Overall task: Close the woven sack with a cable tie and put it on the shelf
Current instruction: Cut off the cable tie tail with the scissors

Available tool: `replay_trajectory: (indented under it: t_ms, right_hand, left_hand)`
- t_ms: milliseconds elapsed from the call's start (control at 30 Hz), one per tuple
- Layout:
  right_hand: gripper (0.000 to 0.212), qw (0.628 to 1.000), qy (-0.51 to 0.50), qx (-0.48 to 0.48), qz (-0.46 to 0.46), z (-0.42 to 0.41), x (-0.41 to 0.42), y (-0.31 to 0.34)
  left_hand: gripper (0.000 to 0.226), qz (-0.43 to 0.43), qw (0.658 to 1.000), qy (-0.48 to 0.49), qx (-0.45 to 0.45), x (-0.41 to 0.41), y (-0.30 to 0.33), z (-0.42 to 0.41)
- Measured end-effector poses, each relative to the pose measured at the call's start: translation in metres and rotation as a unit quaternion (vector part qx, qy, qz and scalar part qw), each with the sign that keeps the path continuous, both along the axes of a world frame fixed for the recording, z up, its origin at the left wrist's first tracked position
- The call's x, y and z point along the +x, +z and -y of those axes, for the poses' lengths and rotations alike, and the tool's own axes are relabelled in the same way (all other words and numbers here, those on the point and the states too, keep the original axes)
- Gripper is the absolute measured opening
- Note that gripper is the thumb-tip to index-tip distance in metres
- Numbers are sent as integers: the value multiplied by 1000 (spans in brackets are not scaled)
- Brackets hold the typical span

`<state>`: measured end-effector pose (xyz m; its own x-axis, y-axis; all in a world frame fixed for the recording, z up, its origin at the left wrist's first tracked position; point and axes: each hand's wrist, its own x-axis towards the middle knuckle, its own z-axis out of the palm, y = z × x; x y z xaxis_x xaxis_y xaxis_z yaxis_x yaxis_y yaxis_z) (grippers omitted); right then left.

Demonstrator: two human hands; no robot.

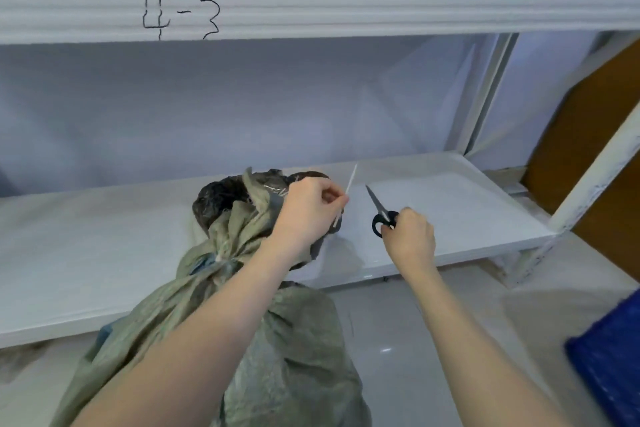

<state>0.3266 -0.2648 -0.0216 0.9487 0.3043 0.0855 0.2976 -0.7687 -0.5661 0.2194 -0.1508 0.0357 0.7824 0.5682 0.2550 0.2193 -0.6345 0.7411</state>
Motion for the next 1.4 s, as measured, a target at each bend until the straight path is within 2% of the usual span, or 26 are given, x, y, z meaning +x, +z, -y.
replay_trajectory:
  t_ms: [100,267,433,567,667,767,900,1000,1167,1400]
  right_hand:
    - [21,1000,-16,-7,-14,-10,15,-31]
    - [21,1000,-14,-6,-20,-20,43,-71]
    - [22,999,14,-40,-27,-31,65,-104]
    - [21,997,33,-31,-60,-37,67,-117]
    - [20,999,23,0,-39,-41,66,-104]
    - [26,995,25,91,13,-54,59,-70]
    - [24,972,84,216,49,-86,37,-22]
    - [24,949,139,280,41,-107,17,1]
    - [29,934,213,287,0,-131,-7,2]
    - [29,929,229,287,-36,-143,-9,-10]
  left_hand:
    - [10,-56,998,-8,-15,40,-31,6]
    - [15,-167,986,0,19,86,-73,-2]
    - [18,-149,988,28,31,99,-93,-10]
    - [21,-129,990,25,55,99,-87,-7]
    - [22,-108,990,25,83,97,-70,-7]
    - [26,-65,993,37,97,90,-40,-17]
    - [23,-11,988,67,136,64,6,-56]
    - [19,-22,985,95,143,38,25,-100]
    - [16,-72,987,106,93,6,16,-160]
    - [15,-117,975,129,140,1,-6,-172]
